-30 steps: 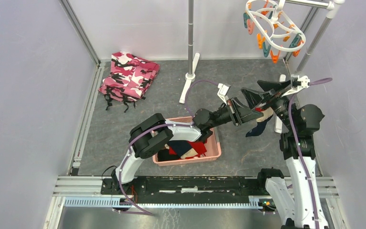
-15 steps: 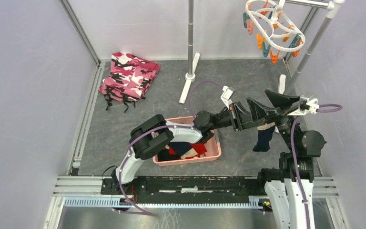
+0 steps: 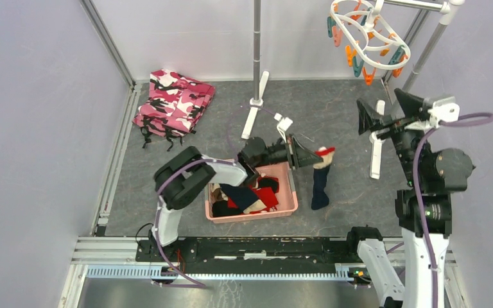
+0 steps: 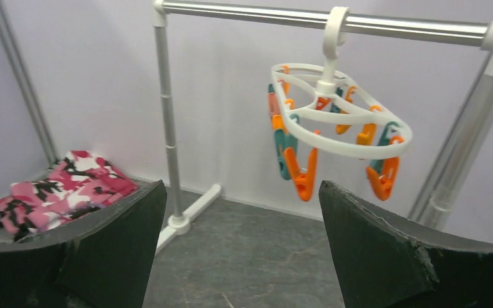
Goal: Clip the socks to the hanger
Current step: Adjust the hanger on the clothesline.
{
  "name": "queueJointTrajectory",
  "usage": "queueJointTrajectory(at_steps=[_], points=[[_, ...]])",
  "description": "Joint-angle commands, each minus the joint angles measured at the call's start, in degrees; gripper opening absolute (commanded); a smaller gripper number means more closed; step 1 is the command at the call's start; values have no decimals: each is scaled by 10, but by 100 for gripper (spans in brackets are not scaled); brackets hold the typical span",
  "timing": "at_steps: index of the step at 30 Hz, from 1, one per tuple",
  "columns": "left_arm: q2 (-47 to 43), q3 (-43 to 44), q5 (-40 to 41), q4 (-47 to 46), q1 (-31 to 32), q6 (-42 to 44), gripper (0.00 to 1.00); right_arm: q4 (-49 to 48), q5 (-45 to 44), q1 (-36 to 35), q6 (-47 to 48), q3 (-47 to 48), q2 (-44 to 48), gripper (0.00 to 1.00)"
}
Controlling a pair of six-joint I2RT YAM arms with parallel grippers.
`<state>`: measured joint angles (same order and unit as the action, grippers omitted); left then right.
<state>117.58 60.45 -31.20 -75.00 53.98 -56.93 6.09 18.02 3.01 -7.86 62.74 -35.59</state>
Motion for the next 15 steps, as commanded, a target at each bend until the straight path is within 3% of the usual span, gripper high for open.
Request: queueJointTrajectory(at_steps=[1, 3, 7, 12, 15], points=[[-120, 22, 18, 222, -33, 201, 2, 52, -68, -1, 73, 57, -72, 93], [-151, 41, 52, 331, -45, 268, 2, 47, -83, -1, 68, 56, -91, 91], [-175, 75, 89, 479, -76, 302, 2, 62, -90, -1, 48, 74, -129, 90], [-149, 130, 56, 557, -98, 294, 2, 83, -132, -5, 59, 107, -165, 92], [-133, 129, 32, 537, -107, 278, 2, 106, -163, -22, 74, 141, -180, 94]])
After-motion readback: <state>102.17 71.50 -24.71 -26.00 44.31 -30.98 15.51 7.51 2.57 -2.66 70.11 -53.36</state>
